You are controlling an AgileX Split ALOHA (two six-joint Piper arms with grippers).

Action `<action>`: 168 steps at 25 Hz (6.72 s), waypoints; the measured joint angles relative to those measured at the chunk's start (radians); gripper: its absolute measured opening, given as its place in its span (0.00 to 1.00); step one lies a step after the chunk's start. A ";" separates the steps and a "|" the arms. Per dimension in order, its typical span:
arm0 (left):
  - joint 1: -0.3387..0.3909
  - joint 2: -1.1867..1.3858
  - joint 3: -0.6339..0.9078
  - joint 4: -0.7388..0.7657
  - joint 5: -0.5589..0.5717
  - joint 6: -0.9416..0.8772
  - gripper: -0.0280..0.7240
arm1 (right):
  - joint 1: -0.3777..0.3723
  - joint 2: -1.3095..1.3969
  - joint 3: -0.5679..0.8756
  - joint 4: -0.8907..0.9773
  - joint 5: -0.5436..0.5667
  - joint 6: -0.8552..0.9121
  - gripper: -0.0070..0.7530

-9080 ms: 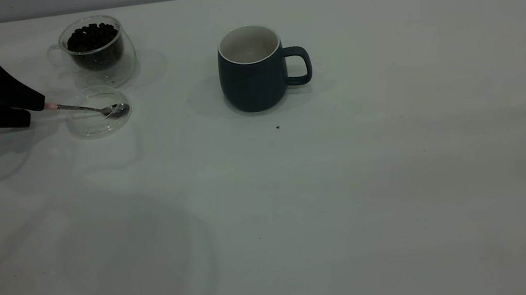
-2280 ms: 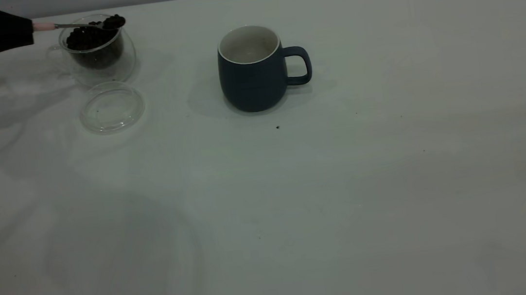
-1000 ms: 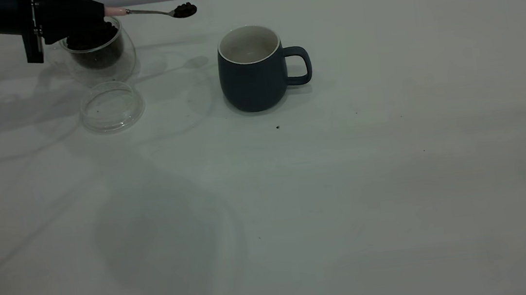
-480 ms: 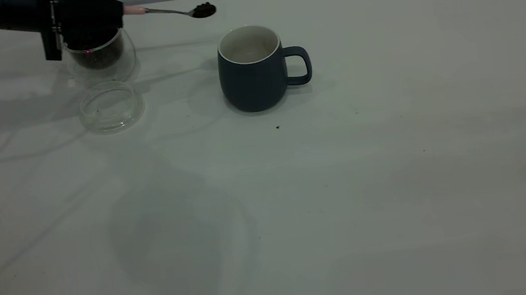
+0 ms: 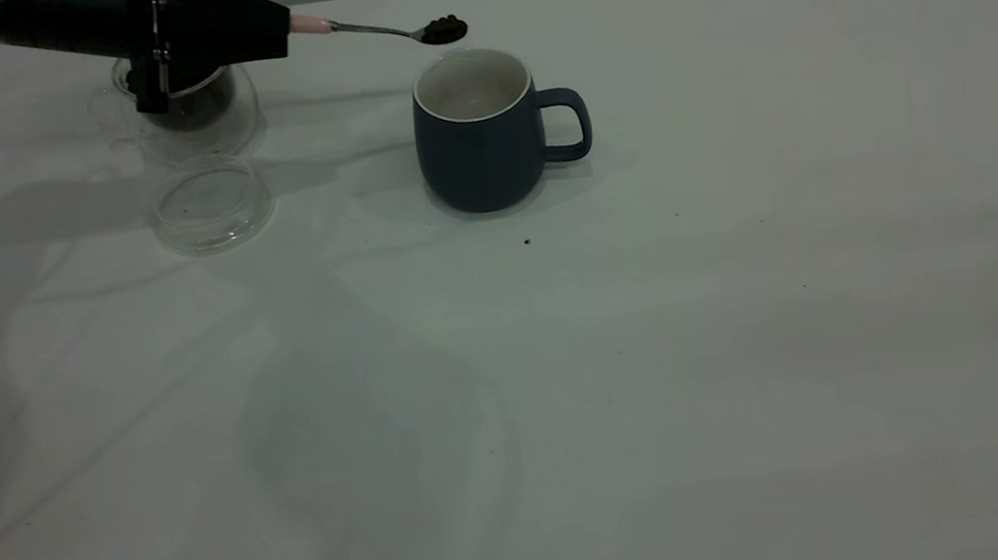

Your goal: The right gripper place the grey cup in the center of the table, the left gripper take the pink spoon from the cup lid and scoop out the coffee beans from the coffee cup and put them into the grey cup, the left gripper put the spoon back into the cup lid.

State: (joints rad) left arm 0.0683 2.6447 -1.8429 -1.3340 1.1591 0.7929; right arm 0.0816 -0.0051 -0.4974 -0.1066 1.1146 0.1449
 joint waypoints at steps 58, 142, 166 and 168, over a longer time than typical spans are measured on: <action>0.207 -0.203 0.000 0.493 0.006 0.243 0.22 | 0.000 0.000 0.000 0.000 0.000 0.000 0.71; 0.320 0.050 0.000 0.397 0.005 0.067 0.81 | 0.000 0.000 0.000 0.000 0.000 0.000 0.71; 0.377 -0.510 -0.081 0.595 0.006 -0.372 0.81 | 0.000 0.000 0.000 0.000 0.000 0.000 0.71; 0.316 -0.608 -0.081 0.755 0.006 -0.443 0.81 | 0.000 0.000 0.000 0.000 0.000 0.000 0.71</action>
State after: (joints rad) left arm 0.3839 2.0368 -1.9239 -0.5791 1.1654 0.3501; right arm 0.0816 -0.0051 -0.4974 -0.1066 1.1146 0.1449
